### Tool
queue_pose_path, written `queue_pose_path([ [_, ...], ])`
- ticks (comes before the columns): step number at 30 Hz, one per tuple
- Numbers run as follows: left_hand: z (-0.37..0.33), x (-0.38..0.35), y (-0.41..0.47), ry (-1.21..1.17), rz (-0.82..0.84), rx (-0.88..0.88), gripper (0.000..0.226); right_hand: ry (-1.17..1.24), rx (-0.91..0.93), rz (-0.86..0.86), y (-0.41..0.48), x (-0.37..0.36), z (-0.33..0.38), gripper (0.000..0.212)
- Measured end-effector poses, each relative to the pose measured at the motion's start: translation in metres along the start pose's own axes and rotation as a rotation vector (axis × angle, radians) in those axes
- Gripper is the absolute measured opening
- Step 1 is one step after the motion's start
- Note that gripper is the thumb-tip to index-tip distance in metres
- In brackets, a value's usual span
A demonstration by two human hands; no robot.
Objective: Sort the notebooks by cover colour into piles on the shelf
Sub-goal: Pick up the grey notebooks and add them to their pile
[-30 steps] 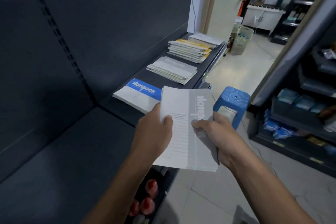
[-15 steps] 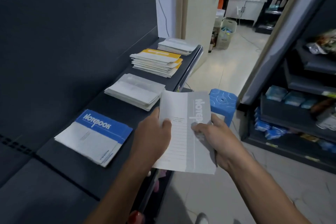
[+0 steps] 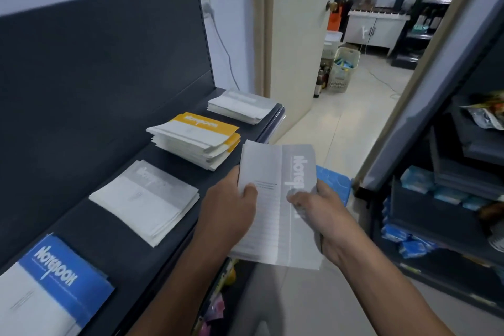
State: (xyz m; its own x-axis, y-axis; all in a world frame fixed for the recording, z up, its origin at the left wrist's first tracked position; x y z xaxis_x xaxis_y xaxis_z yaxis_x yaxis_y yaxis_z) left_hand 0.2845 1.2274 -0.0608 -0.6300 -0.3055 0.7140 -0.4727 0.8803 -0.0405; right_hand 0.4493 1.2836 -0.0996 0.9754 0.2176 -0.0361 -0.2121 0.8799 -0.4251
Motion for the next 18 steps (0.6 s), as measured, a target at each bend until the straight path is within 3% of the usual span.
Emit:
queue_pose_path([
  [7,-0.028,-0.024,0.103,-0.041,-0.017,-0.011,0.015,-0.055,0.021,-0.018,0.092,0.012,0.055,0.018],
  [10,-0.035,-0.031,0.151,0.041,-0.016,-0.002,0.022,-0.109,0.039,-0.012,0.134,0.012,0.079,0.013],
  [18,-0.029,-0.035,0.236,0.142,-0.019,0.145,0.017,-0.275,0.046,0.148,0.231,-0.015,0.13,0.023],
])
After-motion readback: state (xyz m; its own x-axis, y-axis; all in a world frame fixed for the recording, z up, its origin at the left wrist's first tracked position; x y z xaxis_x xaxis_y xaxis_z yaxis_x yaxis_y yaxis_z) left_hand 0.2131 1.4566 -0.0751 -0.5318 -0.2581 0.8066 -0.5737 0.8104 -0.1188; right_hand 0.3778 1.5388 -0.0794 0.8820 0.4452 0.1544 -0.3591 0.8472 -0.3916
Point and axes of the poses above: each hand's wrist, its own y-axis towards the middle knuckle, its own x-axis out of the back of the hand, z = x × y, the point moved 5 cm from there along y, towards the middle knuckle, and after that the axes turned 2 degrees about x, right-handed, at the moved point
